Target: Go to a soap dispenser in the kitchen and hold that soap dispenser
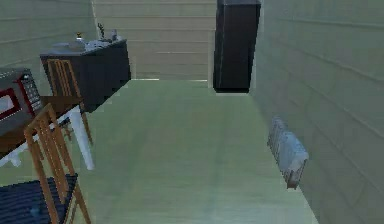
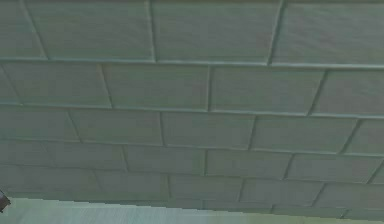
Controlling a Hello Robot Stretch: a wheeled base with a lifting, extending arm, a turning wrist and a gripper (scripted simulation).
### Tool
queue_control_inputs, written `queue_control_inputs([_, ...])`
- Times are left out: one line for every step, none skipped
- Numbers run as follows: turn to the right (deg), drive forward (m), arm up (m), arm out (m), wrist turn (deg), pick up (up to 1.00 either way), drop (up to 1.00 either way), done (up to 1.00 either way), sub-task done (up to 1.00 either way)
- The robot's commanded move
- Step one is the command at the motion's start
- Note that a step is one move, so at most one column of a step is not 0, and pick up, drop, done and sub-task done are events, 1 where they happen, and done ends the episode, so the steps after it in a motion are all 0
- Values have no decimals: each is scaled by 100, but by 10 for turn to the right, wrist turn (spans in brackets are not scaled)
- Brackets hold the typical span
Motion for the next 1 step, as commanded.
queue_control_inputs([-60,0,0,0,0,0,0,0,0])
